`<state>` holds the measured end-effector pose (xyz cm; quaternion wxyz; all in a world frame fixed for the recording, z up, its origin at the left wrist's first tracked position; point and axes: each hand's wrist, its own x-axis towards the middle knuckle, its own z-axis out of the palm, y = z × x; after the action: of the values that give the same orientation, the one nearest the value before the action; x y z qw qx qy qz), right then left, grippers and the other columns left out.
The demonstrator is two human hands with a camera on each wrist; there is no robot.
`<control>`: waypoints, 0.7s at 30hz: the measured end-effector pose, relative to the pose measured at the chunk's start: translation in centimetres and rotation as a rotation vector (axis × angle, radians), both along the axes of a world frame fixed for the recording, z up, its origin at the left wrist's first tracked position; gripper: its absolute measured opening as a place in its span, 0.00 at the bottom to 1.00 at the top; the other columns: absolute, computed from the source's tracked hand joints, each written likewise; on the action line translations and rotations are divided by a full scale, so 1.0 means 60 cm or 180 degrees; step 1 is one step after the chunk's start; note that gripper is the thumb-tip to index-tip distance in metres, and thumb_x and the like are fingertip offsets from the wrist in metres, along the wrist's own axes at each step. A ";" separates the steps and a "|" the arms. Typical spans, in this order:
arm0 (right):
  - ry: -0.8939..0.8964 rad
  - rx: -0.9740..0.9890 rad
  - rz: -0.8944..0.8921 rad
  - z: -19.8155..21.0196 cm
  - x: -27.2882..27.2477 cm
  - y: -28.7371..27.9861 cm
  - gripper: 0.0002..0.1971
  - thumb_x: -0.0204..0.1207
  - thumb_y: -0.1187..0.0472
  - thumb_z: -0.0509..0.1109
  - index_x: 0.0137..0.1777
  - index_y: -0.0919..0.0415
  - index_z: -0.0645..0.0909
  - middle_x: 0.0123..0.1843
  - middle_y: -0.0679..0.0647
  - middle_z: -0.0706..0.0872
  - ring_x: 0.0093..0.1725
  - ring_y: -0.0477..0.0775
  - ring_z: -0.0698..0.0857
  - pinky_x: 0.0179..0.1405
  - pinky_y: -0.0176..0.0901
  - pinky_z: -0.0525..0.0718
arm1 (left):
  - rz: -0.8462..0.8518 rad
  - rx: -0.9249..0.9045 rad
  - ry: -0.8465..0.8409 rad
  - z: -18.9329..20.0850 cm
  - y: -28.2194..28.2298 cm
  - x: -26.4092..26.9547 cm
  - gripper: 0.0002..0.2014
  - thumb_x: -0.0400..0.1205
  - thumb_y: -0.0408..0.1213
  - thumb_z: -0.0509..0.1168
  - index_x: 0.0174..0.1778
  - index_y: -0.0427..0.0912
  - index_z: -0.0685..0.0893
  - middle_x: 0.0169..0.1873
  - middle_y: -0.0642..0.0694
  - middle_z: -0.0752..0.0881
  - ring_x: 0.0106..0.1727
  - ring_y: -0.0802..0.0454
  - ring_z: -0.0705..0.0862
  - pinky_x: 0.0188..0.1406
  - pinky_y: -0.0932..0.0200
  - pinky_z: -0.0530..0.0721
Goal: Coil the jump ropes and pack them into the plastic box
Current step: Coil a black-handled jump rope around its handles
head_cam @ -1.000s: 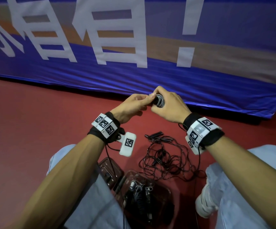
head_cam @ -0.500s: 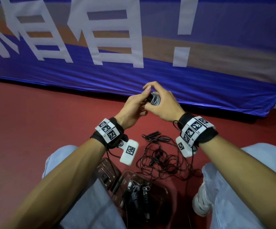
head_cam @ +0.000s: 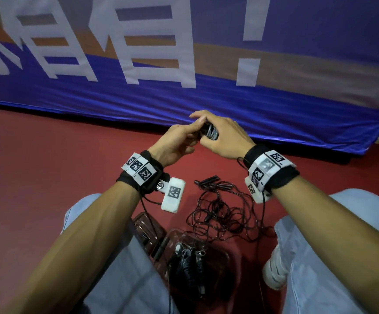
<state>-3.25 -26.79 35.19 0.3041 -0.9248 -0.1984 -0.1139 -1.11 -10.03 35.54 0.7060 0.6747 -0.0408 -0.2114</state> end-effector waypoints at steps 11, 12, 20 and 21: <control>0.0157 0.0027 0.0155 -0.005 -0.010 -0.005 0.17 0.81 0.50 0.69 0.64 0.45 0.67 0.45 0.47 0.86 0.37 0.57 0.85 0.36 0.58 0.84 | -0.0431 -0.0006 0.0041 0.001 0.013 -0.006 0.14 0.85 0.54 0.65 0.36 0.52 0.79 0.26 0.55 0.66 0.28 0.58 0.58 0.24 0.63 0.54; 0.0103 -0.0120 0.0120 -0.005 -0.011 -0.005 0.18 0.80 0.51 0.69 0.65 0.47 0.67 0.46 0.47 0.85 0.37 0.58 0.84 0.35 0.56 0.82 | -0.0399 0.0085 0.0062 0.002 0.013 -0.005 0.14 0.85 0.53 0.65 0.37 0.51 0.81 0.25 0.56 0.69 0.27 0.58 0.58 0.23 0.63 0.54; 0.0011 -0.0813 0.0306 -0.023 0.002 -0.010 0.21 0.79 0.58 0.70 0.68 0.53 0.67 0.45 0.52 0.82 0.35 0.58 0.80 0.32 0.50 0.74 | -0.0548 0.0630 0.0206 0.002 0.031 0.018 0.12 0.78 0.49 0.73 0.41 0.48 0.79 0.27 0.53 0.62 0.26 0.58 0.57 0.18 0.66 0.56; 0.0183 -0.0700 0.0456 -0.028 0.002 -0.014 0.22 0.79 0.59 0.71 0.69 0.52 0.67 0.43 0.51 0.81 0.37 0.57 0.79 0.34 0.51 0.74 | -0.0688 0.0676 0.0384 0.002 0.036 0.019 0.13 0.79 0.50 0.72 0.38 0.49 0.77 0.27 0.53 0.61 0.27 0.58 0.56 0.19 0.66 0.53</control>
<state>-3.11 -27.63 33.50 0.2139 -0.9388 -0.2665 -0.0428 0.00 -7.85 35.65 0.6050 0.7233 -0.0481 -0.3294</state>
